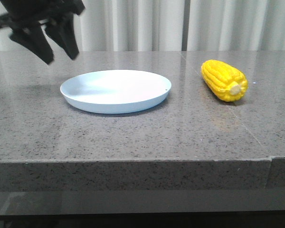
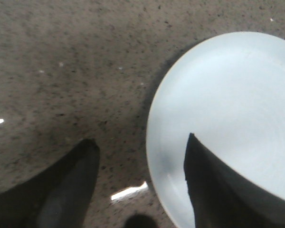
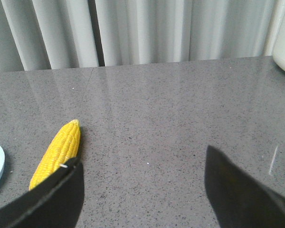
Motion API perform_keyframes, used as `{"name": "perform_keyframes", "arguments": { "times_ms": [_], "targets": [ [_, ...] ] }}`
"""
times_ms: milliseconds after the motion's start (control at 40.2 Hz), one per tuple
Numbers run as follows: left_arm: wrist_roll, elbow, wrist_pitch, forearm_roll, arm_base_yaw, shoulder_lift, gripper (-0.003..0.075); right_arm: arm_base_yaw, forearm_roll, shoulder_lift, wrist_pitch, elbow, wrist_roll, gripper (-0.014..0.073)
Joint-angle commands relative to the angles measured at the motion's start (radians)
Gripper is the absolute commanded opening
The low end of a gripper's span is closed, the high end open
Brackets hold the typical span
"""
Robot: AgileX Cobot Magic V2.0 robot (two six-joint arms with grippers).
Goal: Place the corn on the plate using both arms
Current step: 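Push the pale blue plate with the left gripper toward the table center, then raise the left gripper away from the plate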
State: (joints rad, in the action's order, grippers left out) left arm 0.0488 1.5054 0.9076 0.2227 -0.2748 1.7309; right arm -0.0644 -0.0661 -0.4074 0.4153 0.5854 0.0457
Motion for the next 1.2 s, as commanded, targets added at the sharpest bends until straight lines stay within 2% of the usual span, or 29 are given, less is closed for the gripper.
{"name": "perform_keyframes", "arguments": {
  "times_ms": [0, 174, 274, 548, 871, 1170],
  "targets": [
    [-0.010, 0.024, 0.012, -0.032, 0.042, -0.098, 0.0323, -0.004, -0.003, -0.013, -0.075, 0.035, -0.008, 0.0559],
    [-0.009, -0.049, 0.052, -0.064, 0.148, -0.207, 0.0074, -0.004, -0.003, -0.013, -0.075, 0.035, -0.008, 0.0559],
    [-0.009, -0.114, 0.042, -0.076, 0.194, -0.290, -0.0019, -0.004, -0.003, -0.013, -0.075, 0.035, -0.008, 0.0559],
    [-0.009, -0.366, -0.129, -0.130, 0.216, -0.591, -0.0020, -0.004, -0.003, -0.013, -0.075, 0.035, -0.008, 0.0559],
    [0.054, -0.749, -0.391, -0.130, 0.216, -1.065, -0.0020, -0.004, -0.003, -0.013, -0.075, 0.035, -0.008, 0.0559],
    [0.054, -0.961, -0.432, -0.151, 0.216, -1.473, -0.0020, -0.004, -0.003, -0.013, -0.074, 0.035, -0.008, 0.0559]
  ]
}}
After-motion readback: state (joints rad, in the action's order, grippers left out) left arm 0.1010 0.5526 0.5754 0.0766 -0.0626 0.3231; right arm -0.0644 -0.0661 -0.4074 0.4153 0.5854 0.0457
